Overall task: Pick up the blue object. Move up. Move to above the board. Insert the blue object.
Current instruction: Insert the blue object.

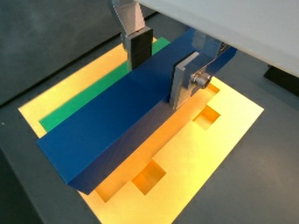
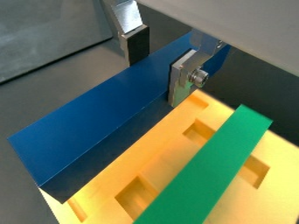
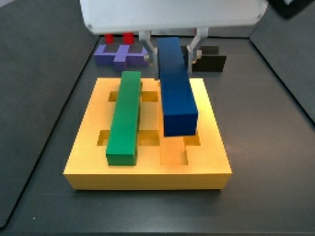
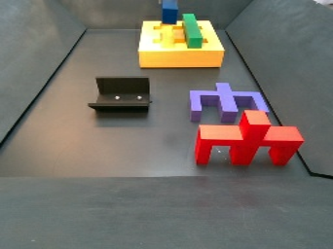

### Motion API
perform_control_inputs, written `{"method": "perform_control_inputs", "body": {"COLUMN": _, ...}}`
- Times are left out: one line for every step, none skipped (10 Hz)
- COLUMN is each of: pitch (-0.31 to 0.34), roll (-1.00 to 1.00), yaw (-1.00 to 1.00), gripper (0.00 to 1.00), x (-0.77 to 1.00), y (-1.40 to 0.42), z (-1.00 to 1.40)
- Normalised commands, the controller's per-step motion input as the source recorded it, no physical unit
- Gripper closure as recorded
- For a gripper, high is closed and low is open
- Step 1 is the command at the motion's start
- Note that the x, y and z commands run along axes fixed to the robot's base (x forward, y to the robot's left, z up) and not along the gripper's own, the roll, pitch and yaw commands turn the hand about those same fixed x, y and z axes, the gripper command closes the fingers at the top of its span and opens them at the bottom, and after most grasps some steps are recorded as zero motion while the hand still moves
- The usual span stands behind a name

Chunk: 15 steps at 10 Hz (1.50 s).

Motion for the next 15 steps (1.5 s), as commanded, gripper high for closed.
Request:
{"method": "perform_control_inputs", "body": {"pitch": 0.0, "roll": 0.07, "yaw": 0.11, "gripper": 1.0, "x": 0.03, "y": 0.0, "z": -0.68}}
{"method": "perform_control_inputs", "body": {"pitch": 0.0, "roll": 0.07, "yaw": 0.01, "gripper": 1.0, "x": 0.0, "y": 0.0, "z": -0.68}}
{"method": "perform_control_inputs", "body": {"pitch": 0.0, "roll": 0.08, "yaw": 0.0, "gripper": 1.0, "x": 0.0, "y": 0.0, "z": -0.63}}
{"method": "perform_control_inputs", "body": {"pitch": 0.0, "roll": 0.09, "yaw": 0.0, "gripper": 1.0, "x": 0.0, "y": 0.0, "z": -0.5}}
{"method": "perform_control_inputs", "body": {"pitch": 0.053, "roll": 0.25, "yaw": -0.02, "gripper": 1.0, "x": 0.04, "y": -0.04, "z": -0.37}}
{"method": "perform_control_inputs", "body": {"pitch": 0.059, "roll": 0.26, "yaw": 0.0, "gripper": 1.0, "x": 0.05, "y": -0.04, "z": -0.35}}
{"method": "perform_control_inputs", "body": {"pitch": 0.056, "roll": 0.22, "yaw": 0.0, "gripper": 1.0, "x": 0.15, "y": -0.11, "z": -0.3}}
{"method": "perform_control_inputs", "body": {"pitch": 0.046, "roll": 0.17, "yaw": 0.0, "gripper": 1.0, "x": 0.13, "y": -0.19, "z": -0.28}}
{"method": "perform_control_inputs", "body": {"pitch": 0.03, "roll": 0.14, "yaw": 0.0, "gripper": 1.0, "x": 0.16, "y": -0.19, "z": -0.28}}
{"method": "perform_control_inputs", "body": {"pitch": 0.027, "roll": 0.13, "yaw": 0.0, "gripper": 1.0, "x": 0.15, "y": -0.15, "z": -0.28}}
{"method": "perform_control_inputs", "body": {"pitch": 0.026, "roll": 0.13, "yaw": 0.0, "gripper": 1.0, "x": 0.17, "y": -0.06, "z": -0.3}}
{"method": "perform_control_inputs", "body": {"pitch": 0.034, "roll": 0.15, "yaw": -0.04, "gripper": 1.0, "x": 0.29, "y": 0.0, "z": -0.31}}
{"method": "perform_control_inputs", "body": {"pitch": 0.04, "roll": 0.17, "yaw": -0.03, "gripper": 1.0, "x": 0.26, "y": 0.0, "z": -0.35}}
{"method": "perform_control_inputs", "body": {"pitch": 0.061, "roll": 0.16, "yaw": -0.08, "gripper": 1.0, "x": 0.08, "y": 0.13, "z": -0.33}}
{"method": "perform_control_inputs", "body": {"pitch": 0.047, "roll": 0.14, "yaw": -0.09, "gripper": 1.0, "x": 0.0, "y": 0.12, "z": -0.24}}
